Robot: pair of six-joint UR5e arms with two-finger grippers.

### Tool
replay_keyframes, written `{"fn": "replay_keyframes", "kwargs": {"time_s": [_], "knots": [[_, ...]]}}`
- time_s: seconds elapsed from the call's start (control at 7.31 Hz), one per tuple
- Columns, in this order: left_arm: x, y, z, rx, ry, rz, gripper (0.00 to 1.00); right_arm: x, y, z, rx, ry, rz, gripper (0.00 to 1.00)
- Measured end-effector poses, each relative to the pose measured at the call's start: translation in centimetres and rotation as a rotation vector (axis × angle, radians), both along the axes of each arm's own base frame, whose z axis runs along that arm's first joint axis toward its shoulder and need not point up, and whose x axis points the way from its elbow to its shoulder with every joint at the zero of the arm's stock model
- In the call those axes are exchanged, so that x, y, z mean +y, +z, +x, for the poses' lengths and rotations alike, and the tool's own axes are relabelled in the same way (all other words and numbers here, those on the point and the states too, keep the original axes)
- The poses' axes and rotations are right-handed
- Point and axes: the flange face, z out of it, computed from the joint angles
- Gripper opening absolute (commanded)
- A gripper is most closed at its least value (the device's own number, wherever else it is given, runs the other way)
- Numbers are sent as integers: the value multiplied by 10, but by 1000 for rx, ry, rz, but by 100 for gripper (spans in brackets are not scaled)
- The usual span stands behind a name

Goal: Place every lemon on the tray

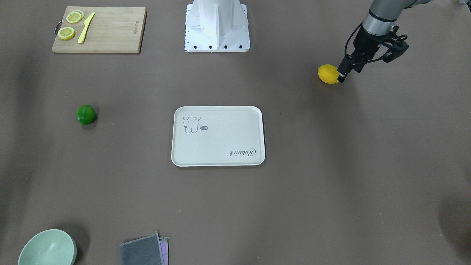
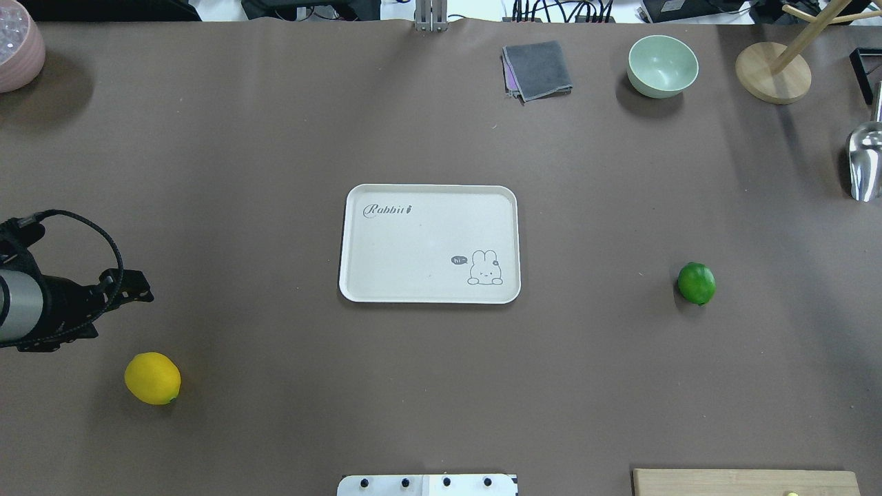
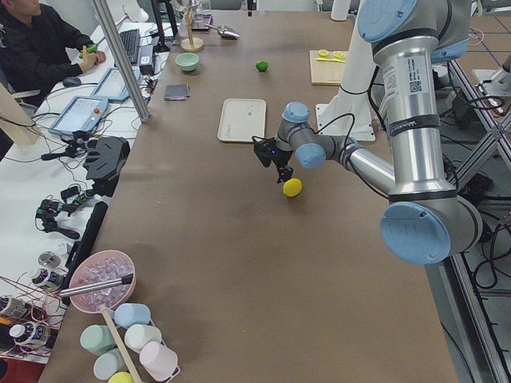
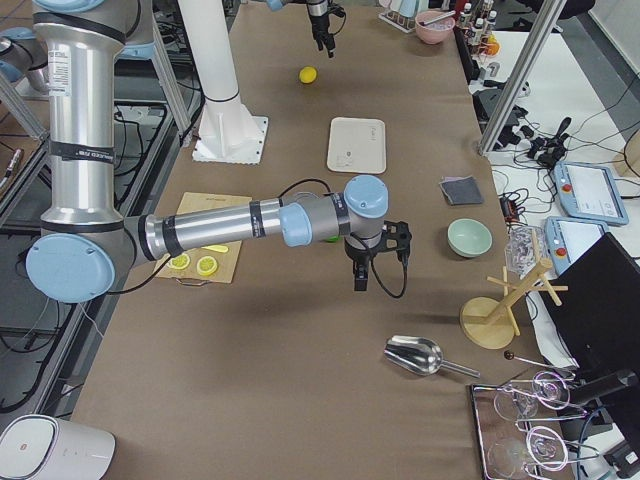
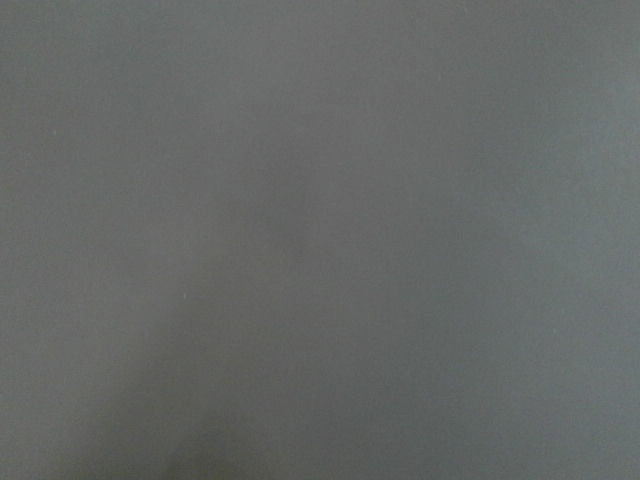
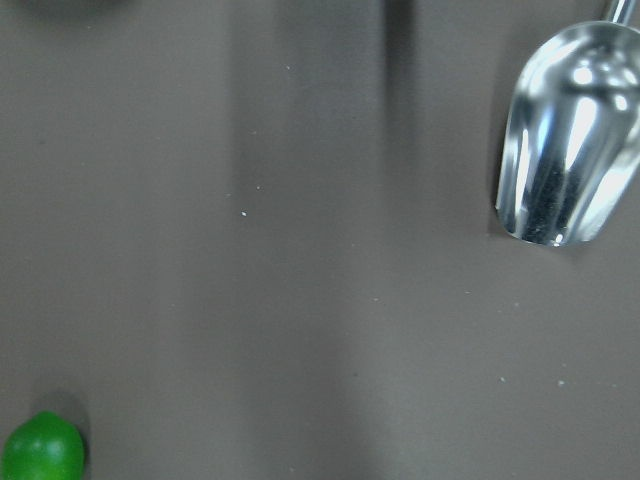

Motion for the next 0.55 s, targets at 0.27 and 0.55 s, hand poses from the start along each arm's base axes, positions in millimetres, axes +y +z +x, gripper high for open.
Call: {"fn": "replay_keyframes", "kwargs": {"time_s": [0.27, 0.55], "knots": [[25, 6, 23, -30, -5, -33, 97, -9, -18, -38, -12, 16, -20, 100], [50, 14, 45, -54, -17, -54, 97, -16, -31, -61, -17, 16, -27, 100]]}}
